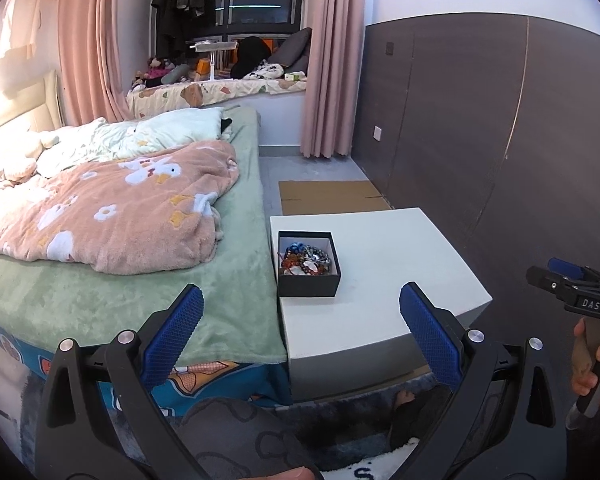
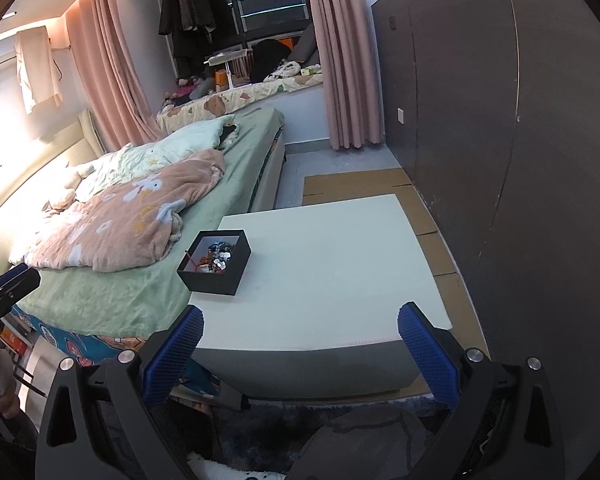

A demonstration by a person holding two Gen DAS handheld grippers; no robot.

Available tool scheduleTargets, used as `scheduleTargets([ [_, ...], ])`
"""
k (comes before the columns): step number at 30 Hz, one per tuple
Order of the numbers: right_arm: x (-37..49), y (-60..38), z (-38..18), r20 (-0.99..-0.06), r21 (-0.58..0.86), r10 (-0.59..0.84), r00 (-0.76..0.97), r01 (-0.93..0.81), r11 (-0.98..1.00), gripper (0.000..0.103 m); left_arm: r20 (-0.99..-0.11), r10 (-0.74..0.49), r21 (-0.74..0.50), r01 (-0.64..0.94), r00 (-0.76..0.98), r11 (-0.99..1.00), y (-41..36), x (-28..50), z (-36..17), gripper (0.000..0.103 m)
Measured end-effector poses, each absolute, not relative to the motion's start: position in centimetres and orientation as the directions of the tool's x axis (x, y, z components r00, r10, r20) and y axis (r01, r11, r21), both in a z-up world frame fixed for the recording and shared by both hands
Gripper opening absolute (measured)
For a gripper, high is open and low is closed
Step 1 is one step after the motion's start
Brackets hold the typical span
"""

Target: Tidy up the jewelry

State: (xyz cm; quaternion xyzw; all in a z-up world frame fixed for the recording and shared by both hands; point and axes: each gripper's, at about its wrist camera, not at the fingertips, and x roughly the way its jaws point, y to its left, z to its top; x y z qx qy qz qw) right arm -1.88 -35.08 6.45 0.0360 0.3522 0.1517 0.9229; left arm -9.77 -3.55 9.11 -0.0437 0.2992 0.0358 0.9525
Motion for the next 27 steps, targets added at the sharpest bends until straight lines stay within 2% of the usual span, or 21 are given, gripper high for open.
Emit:
scheduleTargets([
  [27, -2.01, -34.72, 6.38, -0.645, 0.163, 0.309, 0.699, -0.269, 0.949, 0.095, -0.563, 0.051, -0.047, -0.094, 0.825, 0.994, -3.98, -9.99, 9.63, 0.098],
])
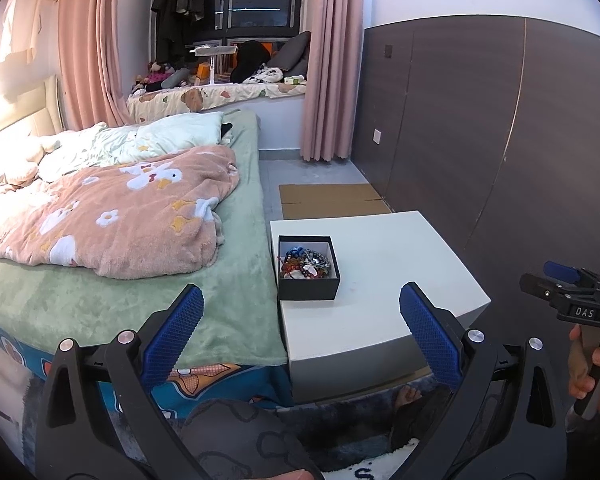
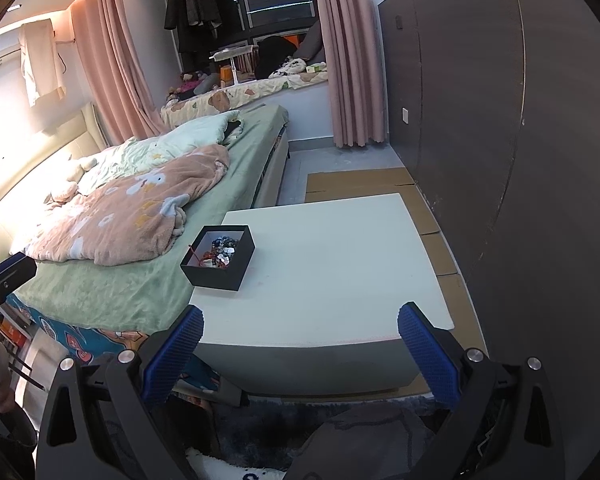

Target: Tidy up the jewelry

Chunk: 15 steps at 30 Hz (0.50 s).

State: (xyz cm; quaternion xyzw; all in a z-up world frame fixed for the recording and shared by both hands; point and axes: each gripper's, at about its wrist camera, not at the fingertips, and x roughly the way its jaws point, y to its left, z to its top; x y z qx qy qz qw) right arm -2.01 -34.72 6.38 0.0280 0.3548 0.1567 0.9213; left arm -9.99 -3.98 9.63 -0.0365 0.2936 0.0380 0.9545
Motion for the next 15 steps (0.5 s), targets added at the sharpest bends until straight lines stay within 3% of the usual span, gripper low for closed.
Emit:
scheduleTargets([
  [15, -2.26, -34.52, 6.36, -0.645, 0.161, 0.307, 0.7, -0.269, 0.95, 0.095, -0.561, 0.044, -0.047, -0.084, 0.827, 0.995, -4.25, -10.43, 9.9, 0.098],
])
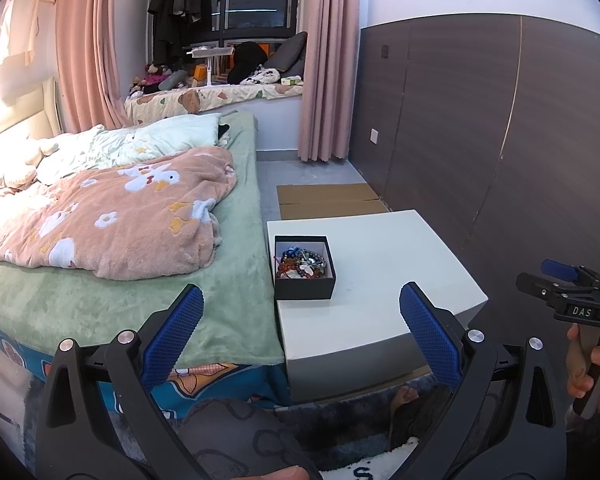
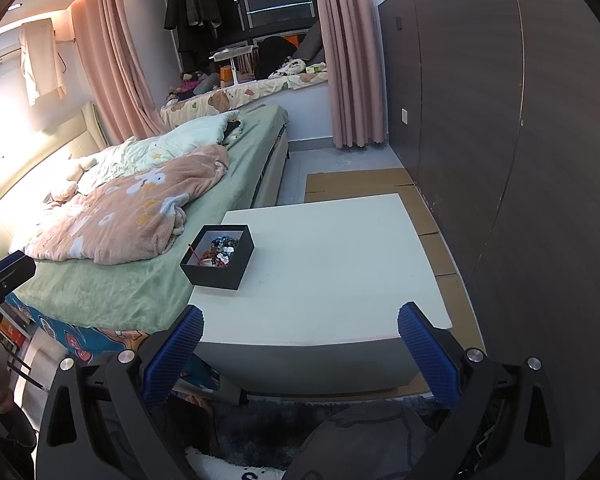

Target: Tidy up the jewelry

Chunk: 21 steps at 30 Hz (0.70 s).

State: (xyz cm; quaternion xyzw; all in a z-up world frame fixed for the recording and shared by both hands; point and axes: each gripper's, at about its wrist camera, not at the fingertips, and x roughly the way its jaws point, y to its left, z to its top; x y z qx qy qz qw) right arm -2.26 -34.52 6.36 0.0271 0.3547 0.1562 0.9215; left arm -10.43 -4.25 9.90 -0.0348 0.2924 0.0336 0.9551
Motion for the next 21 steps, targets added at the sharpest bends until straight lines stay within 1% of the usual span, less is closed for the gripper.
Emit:
scheduleTargets([
  [21, -2.35, -34.43, 6.67, -0.648, 0.157, 0.323, 0.69, -0.295, 0.943, 0.095, -0.555, 0.029, -0.071, -0.082, 0.832, 0.994, -4.0, -10.25, 10.31, 0.098],
])
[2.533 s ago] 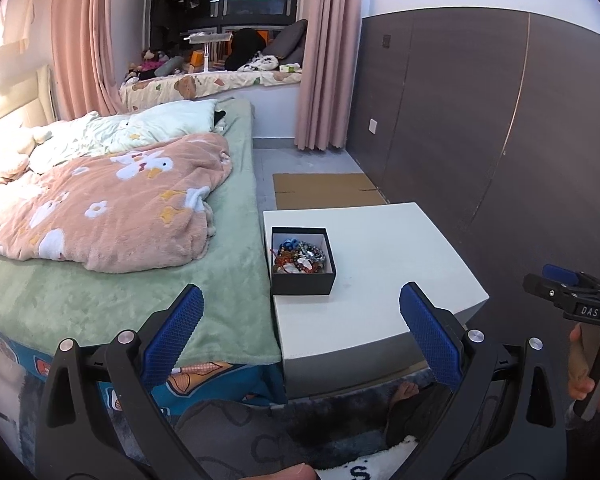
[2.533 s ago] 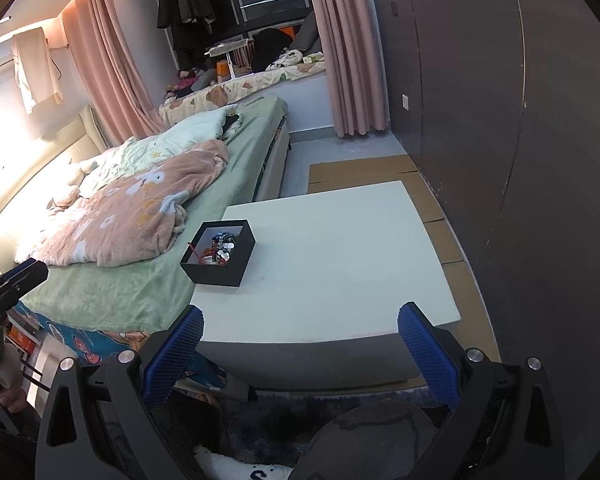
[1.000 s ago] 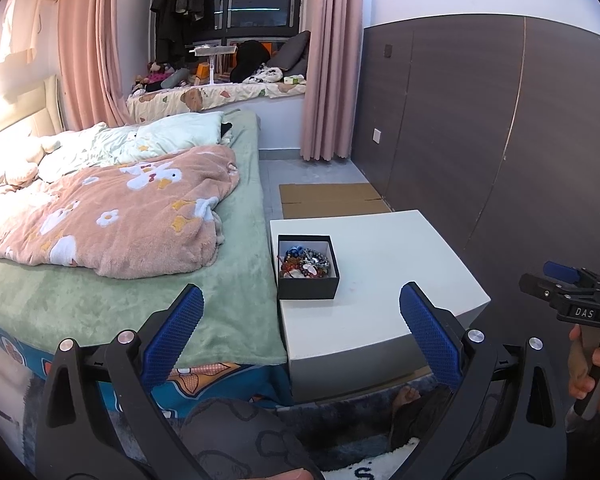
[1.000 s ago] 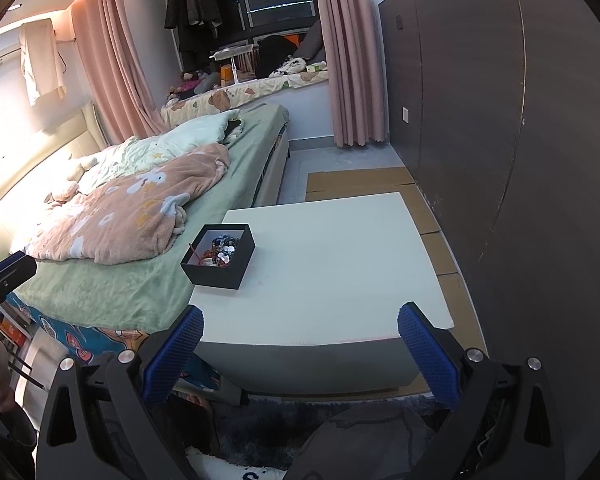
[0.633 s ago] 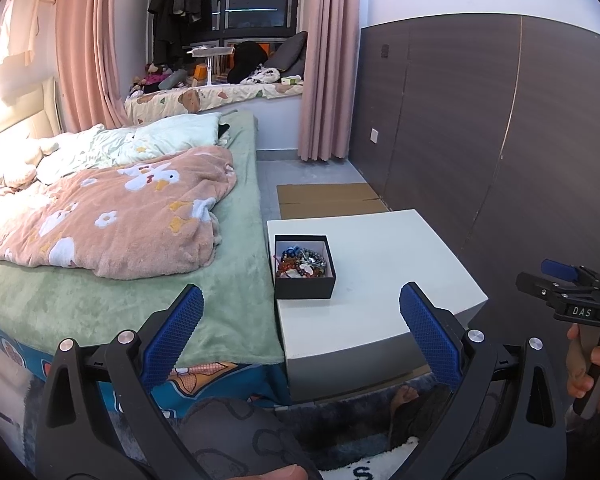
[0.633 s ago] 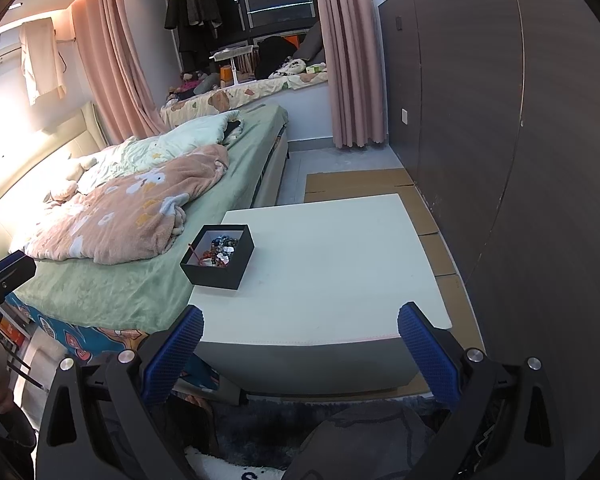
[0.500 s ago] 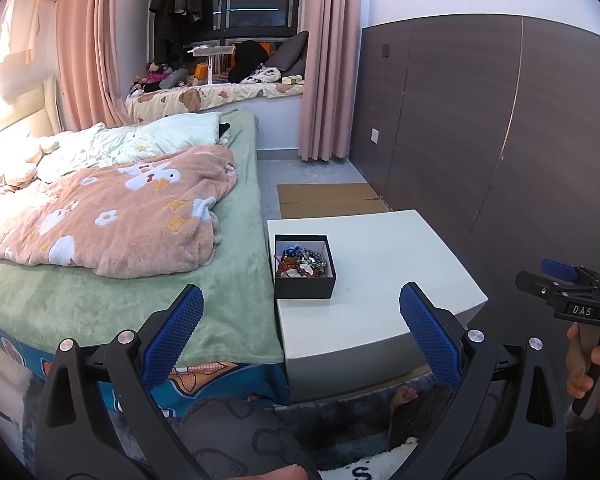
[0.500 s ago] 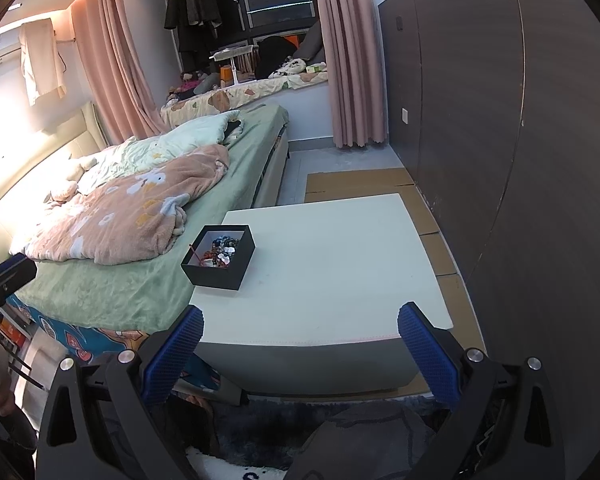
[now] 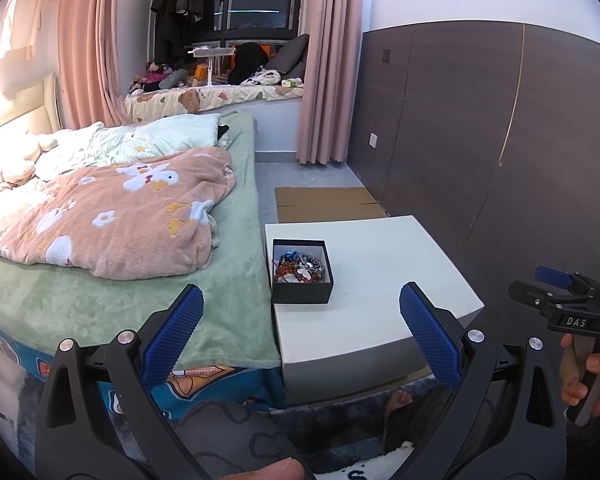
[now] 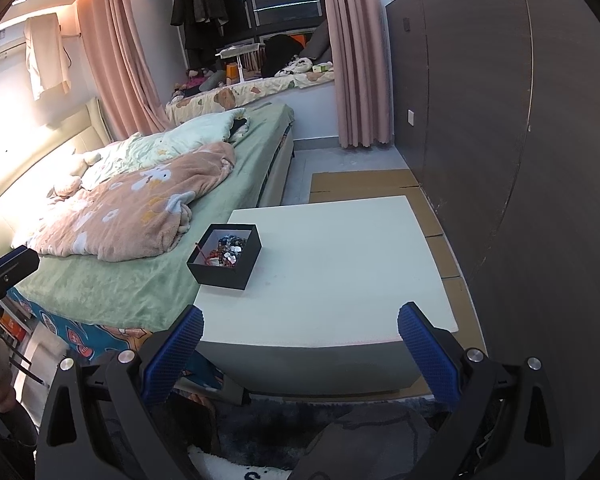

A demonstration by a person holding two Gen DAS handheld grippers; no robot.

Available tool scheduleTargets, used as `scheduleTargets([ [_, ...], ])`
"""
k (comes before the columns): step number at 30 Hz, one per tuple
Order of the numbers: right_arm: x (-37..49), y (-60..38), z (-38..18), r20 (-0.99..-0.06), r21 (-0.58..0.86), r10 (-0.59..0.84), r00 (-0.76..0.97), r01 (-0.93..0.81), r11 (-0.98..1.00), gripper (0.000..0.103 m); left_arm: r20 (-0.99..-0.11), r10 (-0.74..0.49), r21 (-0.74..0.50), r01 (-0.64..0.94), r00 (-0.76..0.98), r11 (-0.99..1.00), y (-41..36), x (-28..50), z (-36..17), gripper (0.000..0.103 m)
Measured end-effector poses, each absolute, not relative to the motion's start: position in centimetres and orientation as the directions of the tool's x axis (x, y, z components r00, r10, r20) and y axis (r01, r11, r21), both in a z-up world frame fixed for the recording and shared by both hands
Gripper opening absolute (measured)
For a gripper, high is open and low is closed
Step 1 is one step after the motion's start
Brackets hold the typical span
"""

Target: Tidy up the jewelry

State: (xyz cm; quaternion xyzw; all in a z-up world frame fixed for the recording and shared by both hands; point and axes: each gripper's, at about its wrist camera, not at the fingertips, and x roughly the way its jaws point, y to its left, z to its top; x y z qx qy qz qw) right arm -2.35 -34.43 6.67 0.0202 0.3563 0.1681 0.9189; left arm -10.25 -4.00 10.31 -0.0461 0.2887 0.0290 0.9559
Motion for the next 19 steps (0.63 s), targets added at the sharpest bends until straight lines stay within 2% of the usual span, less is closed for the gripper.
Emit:
scheduleTargets([
  [19, 0.1, -33.4, 4.4, -0.698, 0.144, 0.301, 0.649, -0.285, 0.948, 0.095, -0.595, 0.026, -0.102, -0.107, 0.804, 0.989, -2.8, -6.7, 8.0, 0.098],
])
